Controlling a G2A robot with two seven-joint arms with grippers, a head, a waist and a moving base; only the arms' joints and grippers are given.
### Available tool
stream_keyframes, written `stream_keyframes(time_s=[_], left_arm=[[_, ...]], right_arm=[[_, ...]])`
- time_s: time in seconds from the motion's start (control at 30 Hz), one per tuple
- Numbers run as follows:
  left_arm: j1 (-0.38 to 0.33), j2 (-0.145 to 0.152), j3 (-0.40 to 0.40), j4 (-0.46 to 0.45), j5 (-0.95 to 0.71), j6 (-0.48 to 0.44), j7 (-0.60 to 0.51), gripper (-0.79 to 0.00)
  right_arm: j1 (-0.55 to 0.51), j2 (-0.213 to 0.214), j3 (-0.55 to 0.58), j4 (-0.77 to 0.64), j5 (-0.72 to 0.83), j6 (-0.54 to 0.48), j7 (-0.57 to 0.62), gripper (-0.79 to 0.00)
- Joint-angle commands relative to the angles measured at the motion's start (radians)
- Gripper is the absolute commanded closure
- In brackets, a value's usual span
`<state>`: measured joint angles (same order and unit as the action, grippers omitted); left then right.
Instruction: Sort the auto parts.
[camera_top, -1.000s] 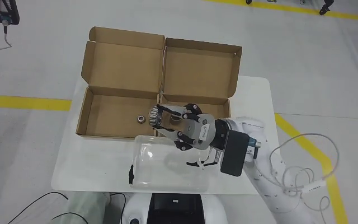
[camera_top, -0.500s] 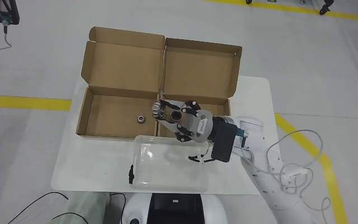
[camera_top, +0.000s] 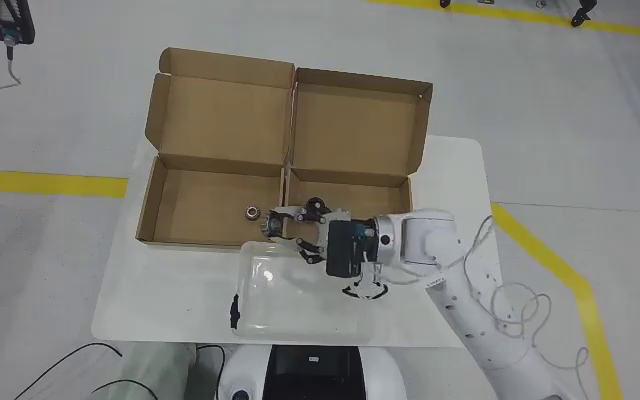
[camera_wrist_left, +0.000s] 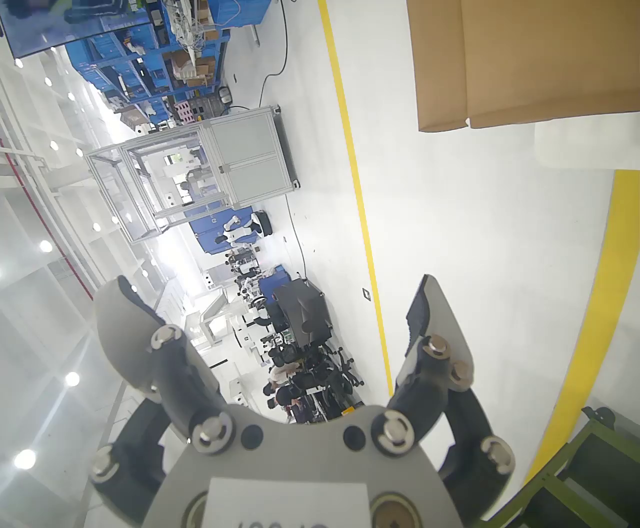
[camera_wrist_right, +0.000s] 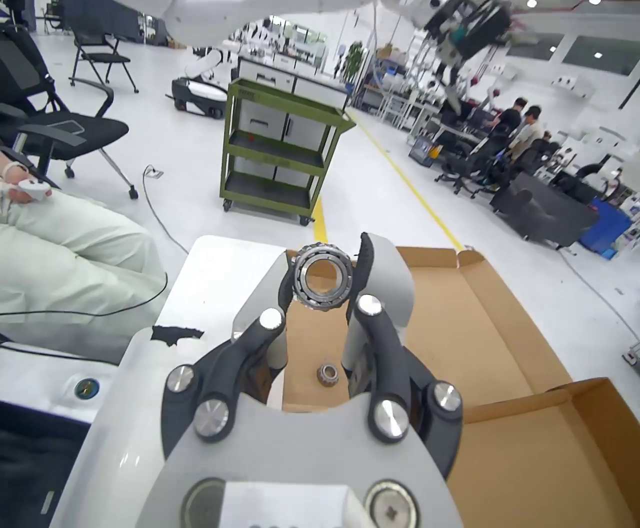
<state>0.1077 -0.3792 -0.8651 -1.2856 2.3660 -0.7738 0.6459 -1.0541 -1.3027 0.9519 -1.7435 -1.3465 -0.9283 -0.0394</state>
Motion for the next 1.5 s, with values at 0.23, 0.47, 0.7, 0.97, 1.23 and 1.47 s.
stream_keyframes(time_s=[0.23, 0.47, 0.7, 0.97, 1.23, 1.47], left_arm=[[0.000, 0.000, 0.000, 0.000, 0.000, 0.000, 0.000, -0.785], [0.000, 0.000, 0.000, 0.000, 0.000, 0.000, 0.000, -0.785], [0.000, 0.000, 0.000, 0.000, 0.000, 0.000, 0.000, -0.785], [0.000, 0.000, 0.000, 0.000, 0.000, 0.000, 0.000, -0.785], [0.000, 0.000, 0.000, 0.000, 0.000, 0.000, 0.000, -0.785], [0.000, 0.000, 0.000, 0.000, 0.000, 0.000, 0.000, -0.785]], right_arm=[[0.129, -0.039, -0.108, 0.150, 0.088, 0.157, 0.258, 0.000], [0.235, -0.078, -0.211, 0.287, 0.107, 0.151, 0.250, 0.000], [0.326, -0.130, -0.310, 0.448, 0.134, 0.176, 0.239, 0.000], [0.404, -0.202, -0.407, 0.604, 0.156, 0.261, 0.270, 0.000], [0.458, -0.283, -0.485, 0.723, 0.198, 0.349, 0.351, 0.000], [0.488, -0.340, -0.519, 0.829, 0.209, 0.407, 0.365, 0.000]])
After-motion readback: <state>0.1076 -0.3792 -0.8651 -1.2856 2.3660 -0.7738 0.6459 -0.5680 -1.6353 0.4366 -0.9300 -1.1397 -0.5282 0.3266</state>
